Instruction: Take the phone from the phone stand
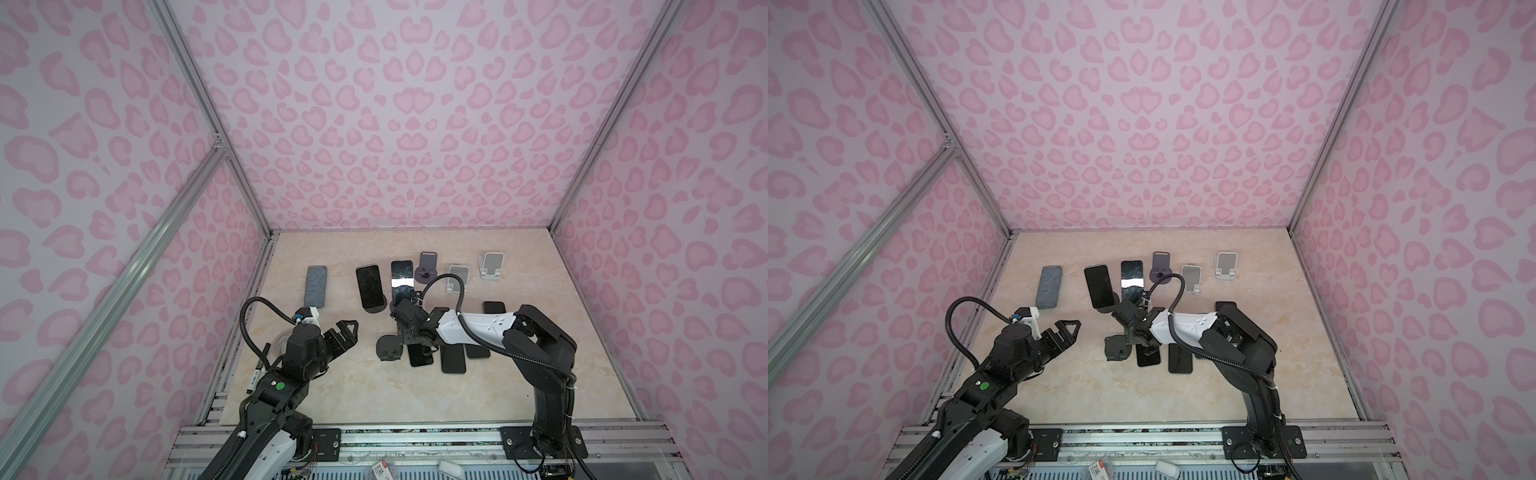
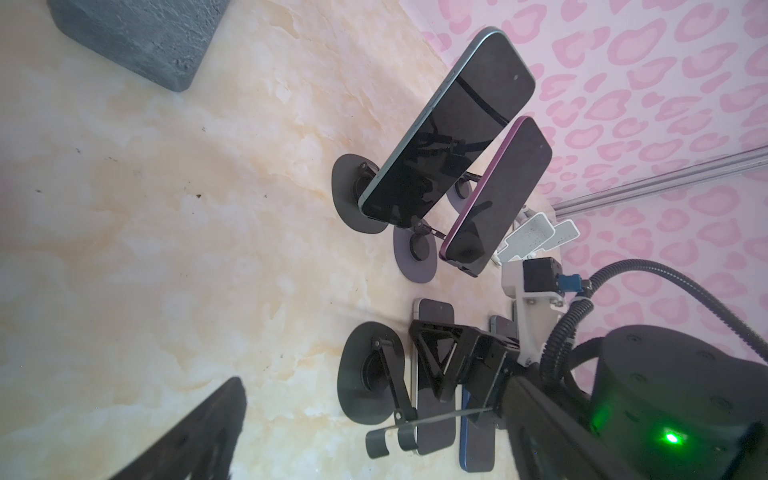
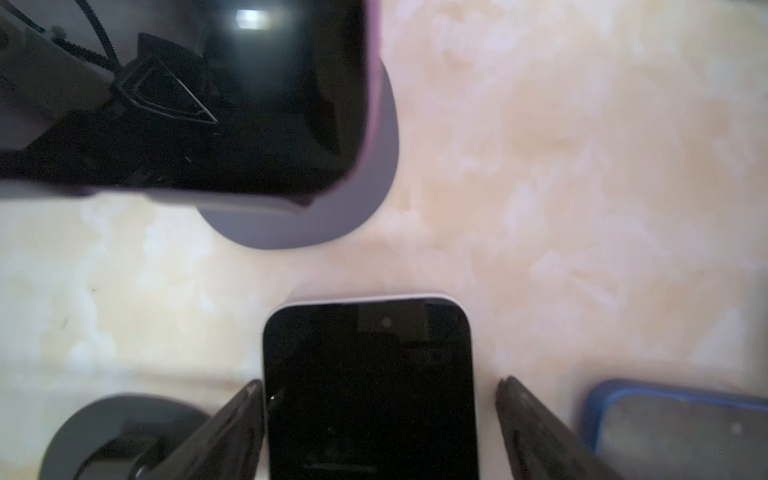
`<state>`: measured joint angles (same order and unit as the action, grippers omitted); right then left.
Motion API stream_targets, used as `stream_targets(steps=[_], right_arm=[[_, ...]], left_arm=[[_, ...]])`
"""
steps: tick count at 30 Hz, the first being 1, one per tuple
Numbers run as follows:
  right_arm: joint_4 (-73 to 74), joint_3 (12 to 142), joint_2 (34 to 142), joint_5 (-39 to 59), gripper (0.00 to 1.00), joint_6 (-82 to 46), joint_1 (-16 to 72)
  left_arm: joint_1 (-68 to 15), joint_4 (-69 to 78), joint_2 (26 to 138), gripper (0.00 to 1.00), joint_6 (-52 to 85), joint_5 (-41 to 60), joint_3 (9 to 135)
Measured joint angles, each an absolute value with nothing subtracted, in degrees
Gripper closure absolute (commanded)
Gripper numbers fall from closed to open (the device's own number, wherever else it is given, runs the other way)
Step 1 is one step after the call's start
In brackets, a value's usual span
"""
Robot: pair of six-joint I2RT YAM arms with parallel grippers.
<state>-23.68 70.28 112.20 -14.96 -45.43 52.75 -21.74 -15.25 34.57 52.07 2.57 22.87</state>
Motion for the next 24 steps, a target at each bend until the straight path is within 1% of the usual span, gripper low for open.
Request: stream_targets(steps=[7, 12, 20, 24], right_arm=[[-27.09, 73.41, 113.75, -16.99, 0.13, -44.73, 53.28], [-27.81, 74.76, 115.02, -18.02, 0.22, -44.36, 53.21], [-26.41, 69.82, 111.66, -18.37, 0.25, -45.50, 52.75], [-26.52, 67.42, 109.78, -18.37, 0.24, -46.48, 53.36]], left_arm=[[-21.74, -15.38, 33.85, 0.00, 52.16, 2.55, 22.15], [-21.74, -15.44, 33.01, 0.00, 52.42, 2.50, 21.98], [-21.74, -15.81, 31.66, 0.00, 52.40, 2.11, 21.32], [-21.74, -16.25, 31.42, 0.01, 52.42, 2.09, 21.19]])
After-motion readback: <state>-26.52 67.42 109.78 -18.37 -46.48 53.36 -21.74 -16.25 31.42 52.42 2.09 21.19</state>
